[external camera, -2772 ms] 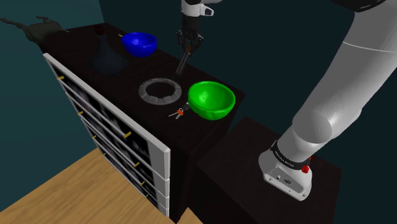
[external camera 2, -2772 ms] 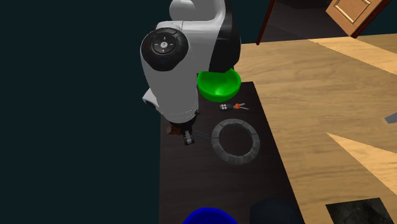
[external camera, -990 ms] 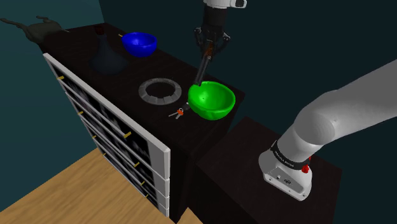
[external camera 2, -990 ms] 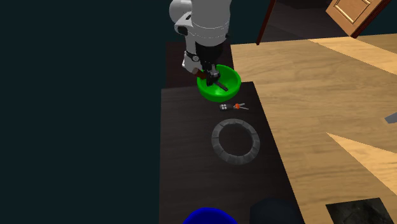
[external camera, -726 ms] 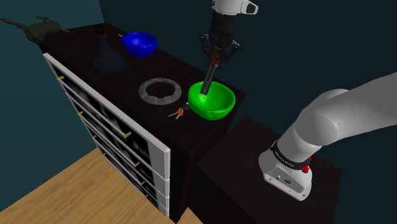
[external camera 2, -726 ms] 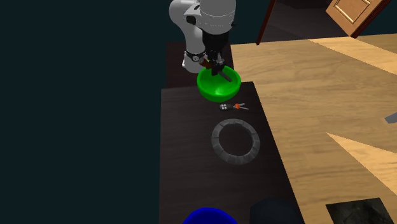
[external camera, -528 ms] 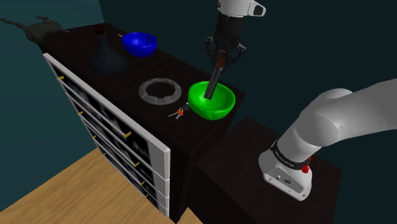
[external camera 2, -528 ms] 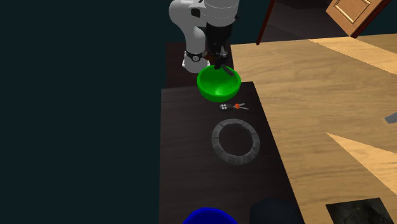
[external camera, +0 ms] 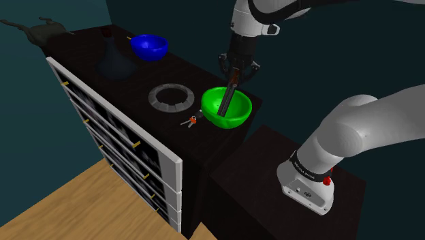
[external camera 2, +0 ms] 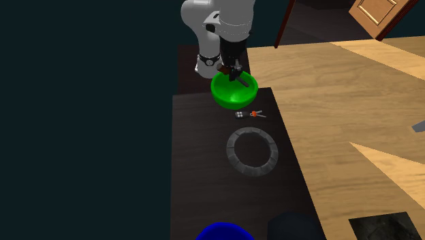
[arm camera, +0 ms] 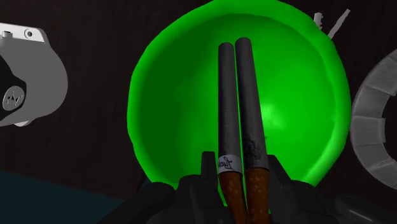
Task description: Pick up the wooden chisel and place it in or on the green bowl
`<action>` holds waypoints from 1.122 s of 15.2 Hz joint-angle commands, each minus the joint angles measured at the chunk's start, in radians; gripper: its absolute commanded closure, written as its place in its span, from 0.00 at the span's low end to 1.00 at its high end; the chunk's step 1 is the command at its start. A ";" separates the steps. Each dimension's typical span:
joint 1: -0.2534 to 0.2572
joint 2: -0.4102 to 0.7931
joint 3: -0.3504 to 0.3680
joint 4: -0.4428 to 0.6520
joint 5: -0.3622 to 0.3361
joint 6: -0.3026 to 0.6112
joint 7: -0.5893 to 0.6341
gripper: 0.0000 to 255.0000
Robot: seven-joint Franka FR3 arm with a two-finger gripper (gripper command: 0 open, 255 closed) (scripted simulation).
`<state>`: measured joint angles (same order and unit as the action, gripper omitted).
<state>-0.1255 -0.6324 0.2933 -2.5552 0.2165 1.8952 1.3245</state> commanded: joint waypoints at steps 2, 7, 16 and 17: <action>0.002 0.008 0.006 -0.036 0.006 0.044 -0.002 1.00; 0.004 0.028 0.017 -0.080 0.013 0.108 -0.005 1.00; 0.004 0.028 0.017 -0.080 0.014 0.108 -0.004 0.00; 0.004 0.028 0.017 -0.080 0.014 0.108 -0.004 0.00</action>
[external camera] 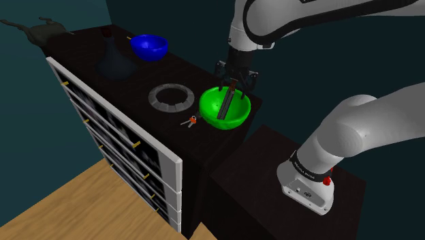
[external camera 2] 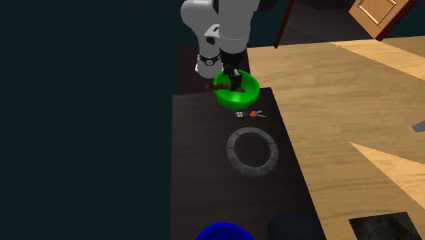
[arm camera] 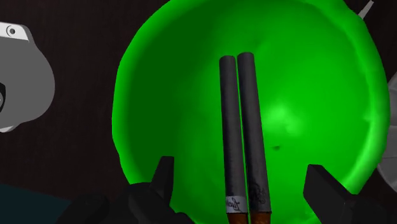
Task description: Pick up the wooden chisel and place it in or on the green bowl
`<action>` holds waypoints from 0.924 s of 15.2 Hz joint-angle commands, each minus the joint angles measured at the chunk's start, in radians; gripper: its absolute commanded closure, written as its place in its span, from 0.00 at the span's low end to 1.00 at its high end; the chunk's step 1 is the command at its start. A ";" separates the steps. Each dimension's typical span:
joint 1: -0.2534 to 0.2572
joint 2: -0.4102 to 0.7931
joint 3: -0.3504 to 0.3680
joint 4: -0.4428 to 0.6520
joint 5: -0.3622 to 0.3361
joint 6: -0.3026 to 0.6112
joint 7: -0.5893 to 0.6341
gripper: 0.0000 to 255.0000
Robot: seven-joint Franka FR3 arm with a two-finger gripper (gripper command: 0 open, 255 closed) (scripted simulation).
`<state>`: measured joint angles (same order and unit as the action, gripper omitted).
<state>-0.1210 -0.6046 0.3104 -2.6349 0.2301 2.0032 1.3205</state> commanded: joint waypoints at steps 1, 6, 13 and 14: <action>0.000 0.000 0.000 0.000 0.000 0.000 0.000 0.00; -0.006 -0.026 -0.020 0.084 -0.016 -0.110 0.002 0.00; -0.008 -0.031 -0.025 0.107 -0.020 -0.138 0.002 0.00; -0.008 -0.031 -0.025 0.107 -0.020 -0.138 0.002 0.00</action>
<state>-0.1290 -0.6352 0.2857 -2.5278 0.2099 1.8653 1.3227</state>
